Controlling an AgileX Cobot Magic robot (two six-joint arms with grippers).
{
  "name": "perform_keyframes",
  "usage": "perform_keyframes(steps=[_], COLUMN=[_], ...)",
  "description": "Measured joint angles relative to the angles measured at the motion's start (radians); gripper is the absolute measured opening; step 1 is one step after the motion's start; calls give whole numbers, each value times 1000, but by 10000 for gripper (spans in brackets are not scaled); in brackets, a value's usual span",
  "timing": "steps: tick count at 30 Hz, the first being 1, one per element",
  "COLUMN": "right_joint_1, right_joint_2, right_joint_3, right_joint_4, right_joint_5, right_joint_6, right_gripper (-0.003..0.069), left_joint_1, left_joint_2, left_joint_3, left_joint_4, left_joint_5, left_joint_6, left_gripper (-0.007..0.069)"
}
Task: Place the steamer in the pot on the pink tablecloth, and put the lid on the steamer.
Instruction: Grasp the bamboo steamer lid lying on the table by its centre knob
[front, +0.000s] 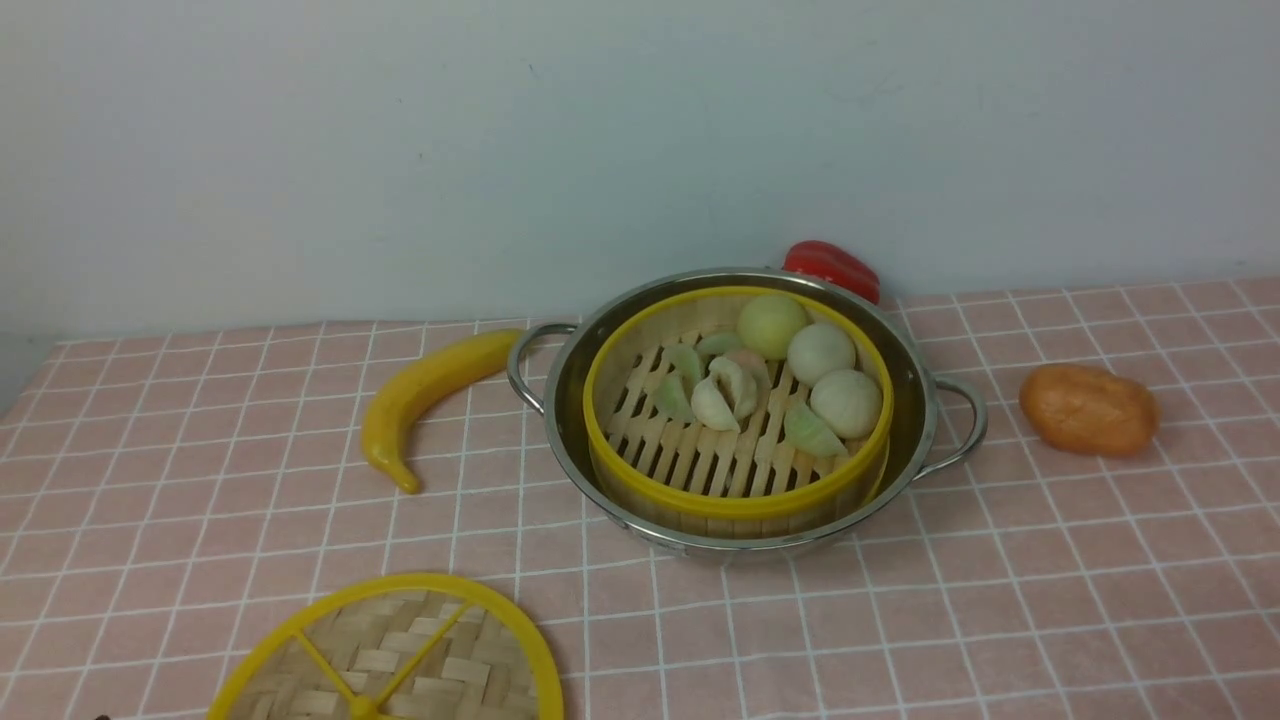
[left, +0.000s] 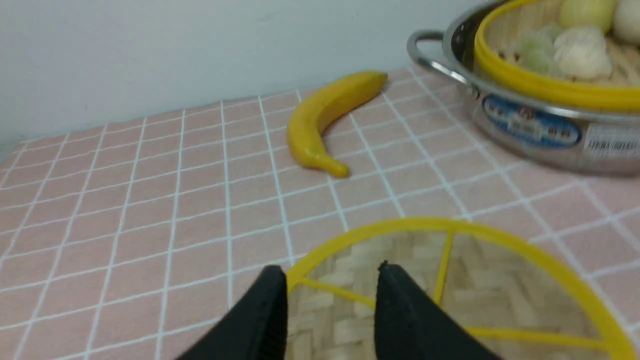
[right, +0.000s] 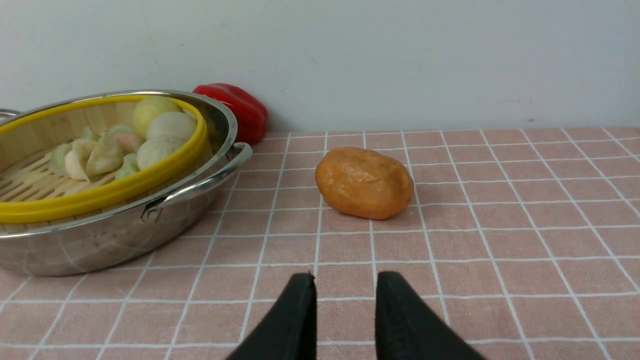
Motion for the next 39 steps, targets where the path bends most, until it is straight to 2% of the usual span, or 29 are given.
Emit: perform_keyframes(steps=[4, 7, 13, 18, 21, 24, 25, 26, 27, 28, 30, 32, 33, 34, 36, 39], right_joint_1=[0, 0, 0, 0, 0, 0, 0, 0, 0, 0, 0, 0, 0, 0, 0, 0], right_joint_2=[0, 0, 0, 0, 0, 0, 0, 0, 0, 0, 0, 0, 0, 0, 0, 0], right_joint_3=[0, 0, 0, 0, 0, 0, 0, 0, 0, 0, 0, 0, 0, 0, 0, 0], right_joint_4=[0, 0, 0, 0, 0, 0, 0, 0, 0, 0, 0, 0, 0, 0, 0, 0], right_joint_5=[0, 0, 0, 0, 0, 0, 0, 0, 0, 0, 0, 0, 0, 0, 0, 0], right_joint_6=[0, 0, 0, 0, 0, 0, 0, 0, 0, 0, 0, 0, 0, 0, 0, 0], right_gripper=[212, 223, 239, 240, 240, 240, 240, 240, 240, 240, 240, 240, 240, 240, 240, 240], left_joint_1=[0, 0, 0, -1, -1, -1, -1, -1, -1, -1, -1, -1, -1, -1, -1, -1], left_joint_2=[0, 0, 0, 15, 94, 269, 282, 390, 390, 521, 625, 812, 840, 919, 1055, 1165], left_joint_3=[0, 0, 0, -79, -187, -359, -381, -458, -468, -560, -624, -722, -729, -769, -817, -851], left_joint_4=[-233, -340, -472, -490, -460, -378, -364, -310, -302, -220, -151, -9, -9, 68, 138, 158], left_joint_5=[-74, -149, -313, -258, -149, 75, 92, 231, 249, 410, 527, 708, 708, 781, 824, 824], left_joint_6=[-23, -23, -34, -14, 8, 2, 2, -15, -22, -53, -81, -113, -114, -122, -126, -127], left_gripper=[243, 243, 243, 243, 243, 243, 243, 243, 243, 243, 243, 243, 243, 243, 243, 243])
